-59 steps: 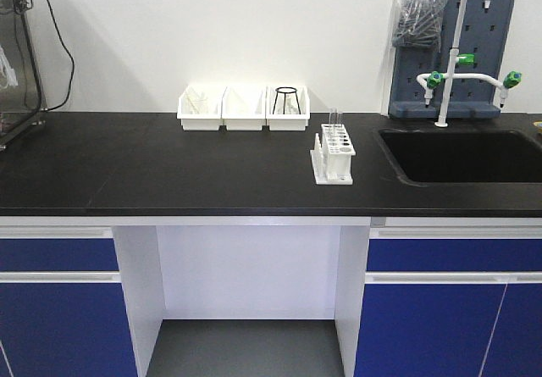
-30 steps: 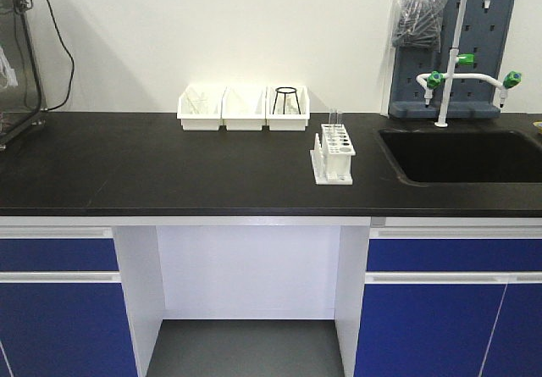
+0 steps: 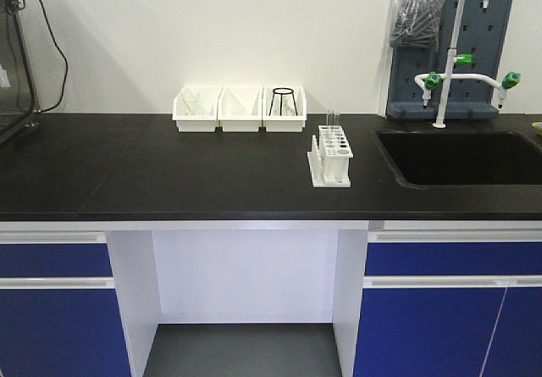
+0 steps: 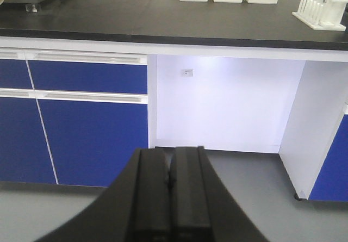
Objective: Flip and reinsert test tube from rack
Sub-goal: 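Drive the base toward the white test-tube rack on the bench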
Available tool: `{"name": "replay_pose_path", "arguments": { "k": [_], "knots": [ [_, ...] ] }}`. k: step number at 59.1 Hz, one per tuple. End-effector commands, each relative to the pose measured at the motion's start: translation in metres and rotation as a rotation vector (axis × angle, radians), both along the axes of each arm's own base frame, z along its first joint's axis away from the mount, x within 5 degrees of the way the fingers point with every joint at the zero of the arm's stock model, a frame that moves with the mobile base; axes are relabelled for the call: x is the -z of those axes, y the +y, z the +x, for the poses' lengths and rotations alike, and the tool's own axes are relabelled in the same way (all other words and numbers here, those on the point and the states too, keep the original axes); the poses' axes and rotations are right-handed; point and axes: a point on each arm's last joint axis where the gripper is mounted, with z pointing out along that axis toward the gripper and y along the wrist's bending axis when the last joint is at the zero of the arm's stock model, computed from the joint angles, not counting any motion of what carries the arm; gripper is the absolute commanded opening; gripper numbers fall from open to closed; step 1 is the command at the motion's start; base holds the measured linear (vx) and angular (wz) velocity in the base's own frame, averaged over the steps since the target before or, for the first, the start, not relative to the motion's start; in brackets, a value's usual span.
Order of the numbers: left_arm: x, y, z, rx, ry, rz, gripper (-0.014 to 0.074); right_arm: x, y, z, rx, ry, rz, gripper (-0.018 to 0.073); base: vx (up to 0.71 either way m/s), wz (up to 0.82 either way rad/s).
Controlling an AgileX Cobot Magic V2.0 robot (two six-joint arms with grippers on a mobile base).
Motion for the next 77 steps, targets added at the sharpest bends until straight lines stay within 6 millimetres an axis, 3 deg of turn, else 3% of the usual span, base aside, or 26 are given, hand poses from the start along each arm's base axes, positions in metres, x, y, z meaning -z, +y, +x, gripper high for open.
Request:
{"name": "replay_pose_path", "arguments": {
  "k": [1,77],
  "knots": [
    [-0.0074,-0.0006,0.0006,0.008,-0.093,-0.001,-0.0006,-0.0083,-0.0006,-0.0009,0.010,-0.094,-0.025,-0.0009,0.13,-0.01],
    [-0.0074,-0.0006,0.0006,0.008,-0.093,-0.001,-0.0006,-0.0083,-0.0006,-0.0009,0.010,-0.094,-0.025,-0.0009,0.34,0.01]
  ]
}}
